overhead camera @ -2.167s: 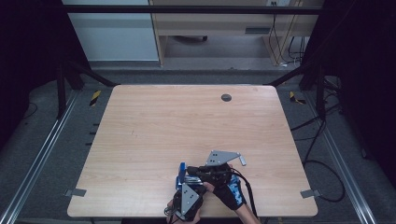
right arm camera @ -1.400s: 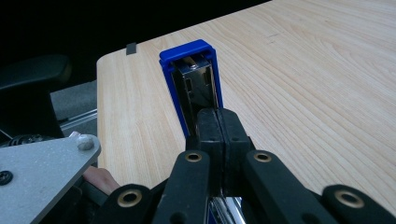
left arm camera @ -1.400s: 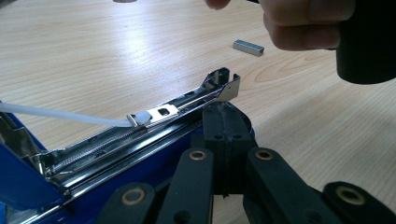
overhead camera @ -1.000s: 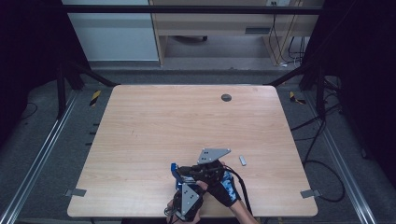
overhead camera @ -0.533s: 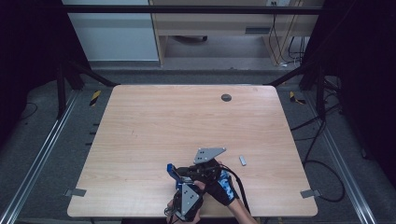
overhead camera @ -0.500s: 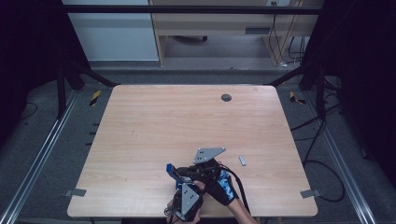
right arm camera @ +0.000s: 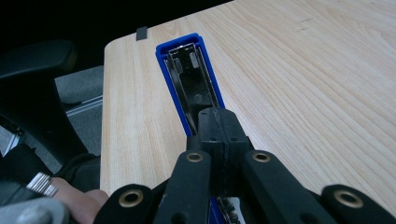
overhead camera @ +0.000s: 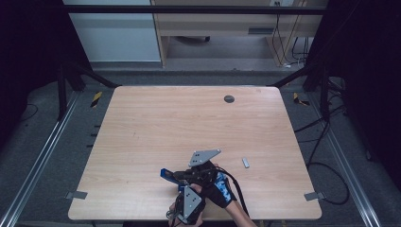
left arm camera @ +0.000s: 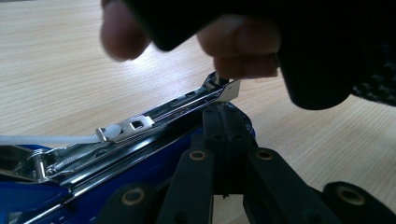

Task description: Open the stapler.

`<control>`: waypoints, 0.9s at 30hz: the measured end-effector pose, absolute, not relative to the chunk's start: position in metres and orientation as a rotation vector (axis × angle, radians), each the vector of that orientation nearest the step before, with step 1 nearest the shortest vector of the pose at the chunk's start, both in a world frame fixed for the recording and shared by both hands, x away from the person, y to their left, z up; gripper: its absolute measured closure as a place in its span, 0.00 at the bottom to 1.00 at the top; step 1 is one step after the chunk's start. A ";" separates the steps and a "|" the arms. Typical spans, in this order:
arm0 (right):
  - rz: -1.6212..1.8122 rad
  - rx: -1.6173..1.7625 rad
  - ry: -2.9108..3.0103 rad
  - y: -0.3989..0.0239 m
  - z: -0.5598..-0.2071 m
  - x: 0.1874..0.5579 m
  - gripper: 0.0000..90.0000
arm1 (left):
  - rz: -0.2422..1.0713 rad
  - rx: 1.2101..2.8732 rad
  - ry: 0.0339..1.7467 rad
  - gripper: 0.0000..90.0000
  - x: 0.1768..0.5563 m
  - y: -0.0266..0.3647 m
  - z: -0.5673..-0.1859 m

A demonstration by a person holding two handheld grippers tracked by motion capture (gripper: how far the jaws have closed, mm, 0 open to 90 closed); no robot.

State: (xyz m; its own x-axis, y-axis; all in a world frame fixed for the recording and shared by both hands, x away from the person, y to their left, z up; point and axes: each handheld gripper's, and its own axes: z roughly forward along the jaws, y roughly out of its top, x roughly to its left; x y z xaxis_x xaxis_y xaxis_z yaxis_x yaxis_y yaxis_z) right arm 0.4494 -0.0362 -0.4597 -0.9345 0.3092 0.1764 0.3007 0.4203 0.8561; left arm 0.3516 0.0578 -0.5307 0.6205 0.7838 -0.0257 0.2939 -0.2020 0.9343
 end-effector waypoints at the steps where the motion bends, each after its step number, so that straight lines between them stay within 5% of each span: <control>1: 1.583 0.565 2.643 -0.035 -0.460 0.450 1.00 | 0.571 1.773 0.877 1.00 0.352 0.058 -0.531; 27: 1.441 0.575 2.730 -0.017 -0.466 0.455 1.00 | 0.576 1.770 0.876 1.00 0.351 0.058 -0.531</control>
State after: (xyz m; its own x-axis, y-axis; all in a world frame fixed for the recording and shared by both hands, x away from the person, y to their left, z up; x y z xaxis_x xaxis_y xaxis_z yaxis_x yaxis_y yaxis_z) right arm 0.4553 -0.0166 -0.4659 -0.9330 0.3189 0.1670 0.3178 0.5117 0.7982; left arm 0.3513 0.0584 -0.5311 0.6191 0.7850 -0.0230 0.2899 -0.2012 0.9357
